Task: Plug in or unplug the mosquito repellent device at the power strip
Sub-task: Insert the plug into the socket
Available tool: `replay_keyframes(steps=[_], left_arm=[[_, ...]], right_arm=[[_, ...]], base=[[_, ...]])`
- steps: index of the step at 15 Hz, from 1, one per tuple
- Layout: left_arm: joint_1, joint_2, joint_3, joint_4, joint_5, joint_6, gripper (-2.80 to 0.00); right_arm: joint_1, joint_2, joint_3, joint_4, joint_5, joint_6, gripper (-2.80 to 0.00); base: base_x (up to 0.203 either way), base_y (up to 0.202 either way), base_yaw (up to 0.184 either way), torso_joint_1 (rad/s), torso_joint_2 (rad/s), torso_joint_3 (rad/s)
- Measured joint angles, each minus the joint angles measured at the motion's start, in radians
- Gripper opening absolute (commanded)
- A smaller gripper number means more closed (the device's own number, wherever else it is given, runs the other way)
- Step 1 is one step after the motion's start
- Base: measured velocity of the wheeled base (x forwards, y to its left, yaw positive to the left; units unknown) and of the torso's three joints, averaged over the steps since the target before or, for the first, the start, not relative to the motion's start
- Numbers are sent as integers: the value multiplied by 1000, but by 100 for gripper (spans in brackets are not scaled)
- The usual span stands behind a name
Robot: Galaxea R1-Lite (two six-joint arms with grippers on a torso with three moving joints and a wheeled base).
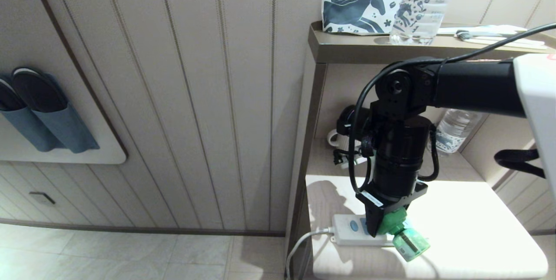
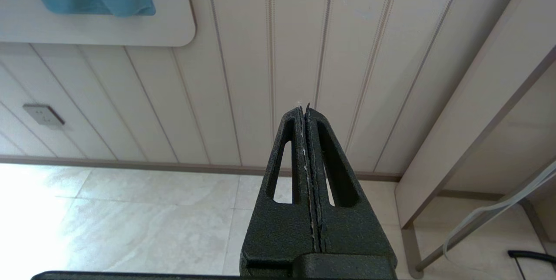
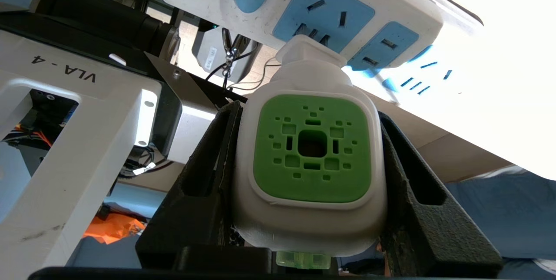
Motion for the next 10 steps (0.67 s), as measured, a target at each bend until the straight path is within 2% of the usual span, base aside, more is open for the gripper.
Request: replay_keyframes(steps=[10], left_arm=[[0,0,0,0,0,0,-280]], right_arm=[[2,26,13,0,5,6,-280]], base=[[0,0,0,0,0,0]])
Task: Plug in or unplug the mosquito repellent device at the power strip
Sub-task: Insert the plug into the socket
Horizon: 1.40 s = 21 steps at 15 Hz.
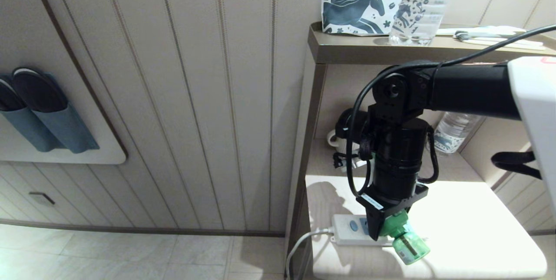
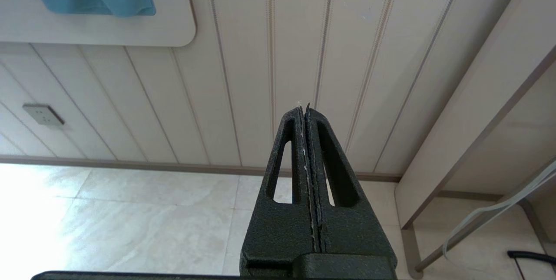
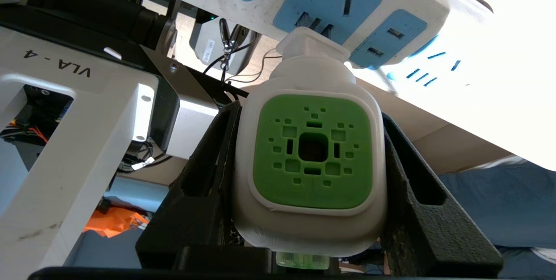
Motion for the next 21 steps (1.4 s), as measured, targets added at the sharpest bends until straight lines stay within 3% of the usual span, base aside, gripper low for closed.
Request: replay_keyframes(steps=[16,21], left_arm=[[0,0,0,1,0,0,-280],[0,0,0,1,0,1,-280]], right_arm=[[-37,54,-15,-109,-5,-20,-280],[-35,51,-12,-87,-4,-14,-280]], base=[[0,0,0,0,0,0],[0,0,0,0,0,0]])
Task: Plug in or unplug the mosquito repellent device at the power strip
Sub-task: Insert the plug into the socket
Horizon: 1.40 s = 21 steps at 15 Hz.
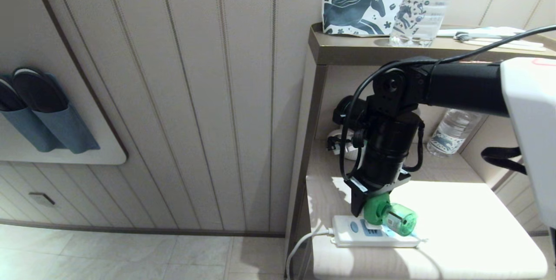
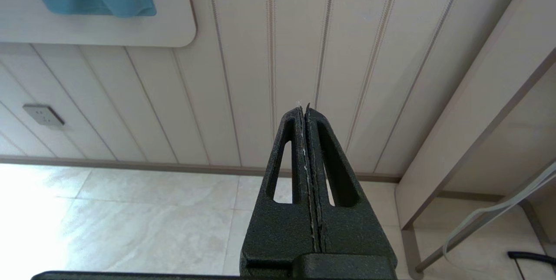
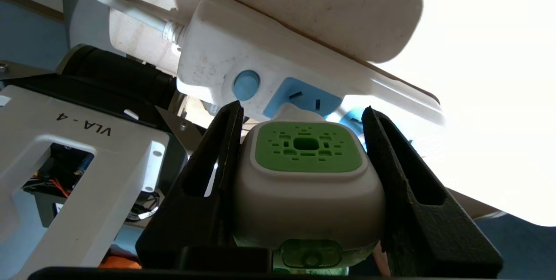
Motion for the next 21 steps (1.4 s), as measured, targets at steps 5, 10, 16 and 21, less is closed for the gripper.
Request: replay_keyframes(steps=[5,10,16,21], left_arm=[[0,0,0,0,0,0,-280],[0,0,0,0,0,0,-280],[0,0,0,-1,0,0,-280],[0,0,0,-1,0,0,-280]], right_arm=[[-1,-52,10,30,1,12,-280],[10,-75,39,35,-3,25,-280],[37,-89,29,22,-30,35,-280],[36,-86,5,-4,-65,35,-280]], base=[[0,0,0,0,0,0],[0,0,0,0,0,0],[0,0,0,0,0,0],[0,0,0,0,0,0]])
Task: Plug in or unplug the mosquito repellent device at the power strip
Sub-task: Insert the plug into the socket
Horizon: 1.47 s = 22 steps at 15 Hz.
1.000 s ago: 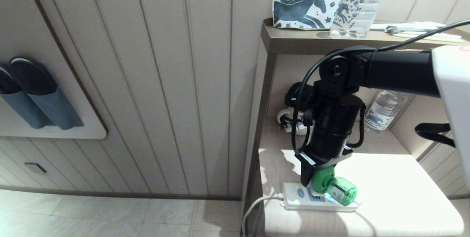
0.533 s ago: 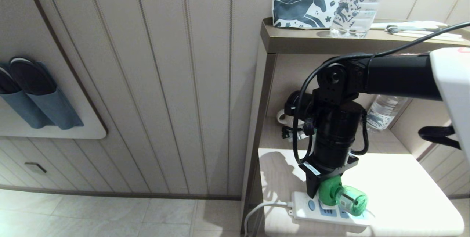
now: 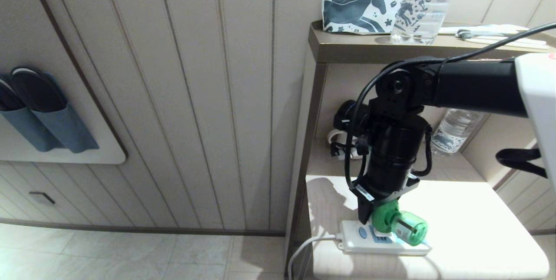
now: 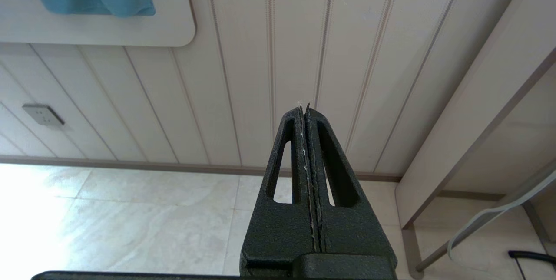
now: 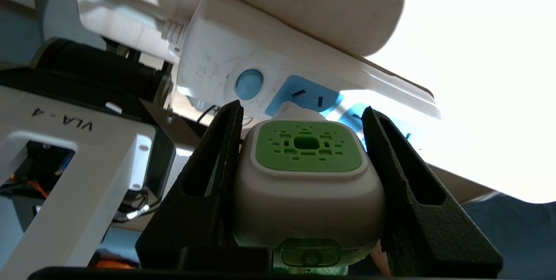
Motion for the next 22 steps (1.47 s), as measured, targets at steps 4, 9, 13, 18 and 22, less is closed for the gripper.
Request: replay_keyframes(steps=[4,9,13,18,22], left_arm=[[0,0,0,0,0,0,-280],[0,0,0,1,0,0,-280],[0,0,0,1,0,0,-280],[0,0,0,1,0,0,-280],[0,0,0,1,0,0,-280]], right_arm=[[-8,4,-1,-24,-14,4,-280],[-7,-10,1,-95,-18,39,-280],[-3,-23,8,-129,-17,41,-280],[0,-50,88,-213,-16,38,-280],[1,-88,213,-339,-18,23,-280]], base=[[0,0,0,0,0,0],[0,0,0,0,0,0],[0,0,0,0,0,0],[0,0,0,0,0,0],[0,0,0,0,0,0]])
